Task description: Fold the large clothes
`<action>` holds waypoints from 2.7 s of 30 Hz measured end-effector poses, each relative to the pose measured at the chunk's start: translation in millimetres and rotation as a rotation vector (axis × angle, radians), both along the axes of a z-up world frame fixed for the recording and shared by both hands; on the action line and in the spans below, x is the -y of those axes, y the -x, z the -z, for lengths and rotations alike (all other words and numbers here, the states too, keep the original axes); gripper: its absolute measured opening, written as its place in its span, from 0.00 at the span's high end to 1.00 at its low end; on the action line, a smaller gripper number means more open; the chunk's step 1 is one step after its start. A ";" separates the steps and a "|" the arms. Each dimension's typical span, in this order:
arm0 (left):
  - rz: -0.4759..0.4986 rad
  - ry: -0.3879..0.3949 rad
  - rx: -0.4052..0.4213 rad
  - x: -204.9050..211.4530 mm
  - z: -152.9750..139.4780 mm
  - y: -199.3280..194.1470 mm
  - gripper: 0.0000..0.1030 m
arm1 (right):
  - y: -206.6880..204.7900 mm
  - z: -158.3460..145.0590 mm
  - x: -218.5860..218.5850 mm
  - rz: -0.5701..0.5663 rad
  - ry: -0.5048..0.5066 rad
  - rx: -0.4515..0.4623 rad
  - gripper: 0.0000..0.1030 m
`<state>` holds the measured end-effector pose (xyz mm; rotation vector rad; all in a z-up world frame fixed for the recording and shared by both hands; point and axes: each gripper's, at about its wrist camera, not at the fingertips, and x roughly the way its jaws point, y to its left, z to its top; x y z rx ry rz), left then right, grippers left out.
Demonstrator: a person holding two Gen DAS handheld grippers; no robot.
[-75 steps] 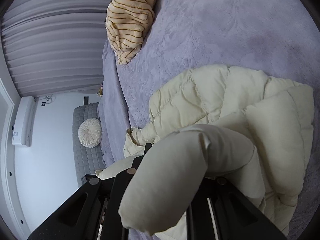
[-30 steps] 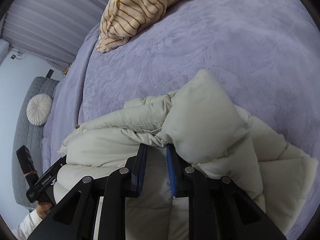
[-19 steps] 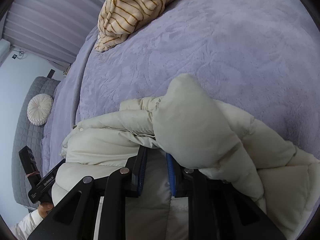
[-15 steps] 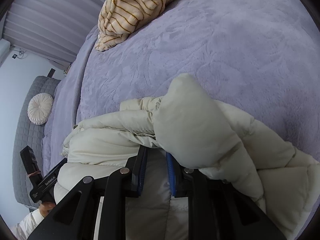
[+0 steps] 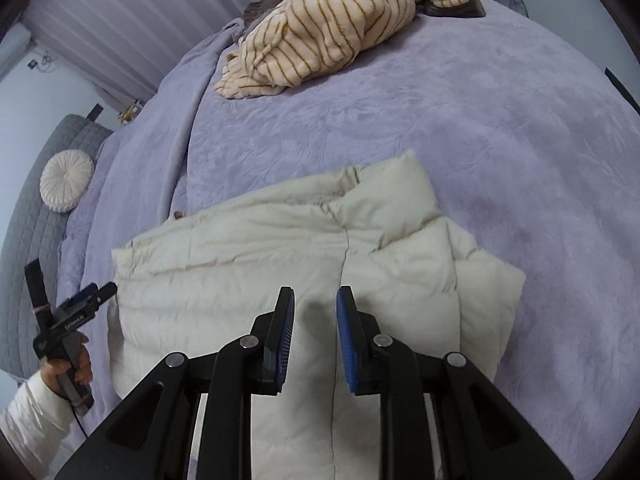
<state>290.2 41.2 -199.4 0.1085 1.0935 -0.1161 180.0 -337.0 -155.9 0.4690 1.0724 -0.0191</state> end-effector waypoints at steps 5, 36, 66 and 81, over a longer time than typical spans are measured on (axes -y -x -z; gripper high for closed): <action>-0.049 0.074 -0.037 -8.8 28.3 -9.8 0.00 | 8.9 45.6 12.1 0.087 -0.066 -0.052 0.77; -0.073 0.119 -0.095 -40.1 -31.1 72.6 0.00 | 59.4 -12.8 -76.9 0.062 -0.122 -0.086 0.19; -0.102 0.646 -0.282 -105.4 12.1 66.5 0.00 | 4.1 -27.2 -202.5 -0.238 0.022 -0.110 0.56; 0.007 0.726 -0.372 -59.3 44.1 15.8 0.00 | -29.9 48.3 -163.5 -0.171 -0.010 -0.185 0.75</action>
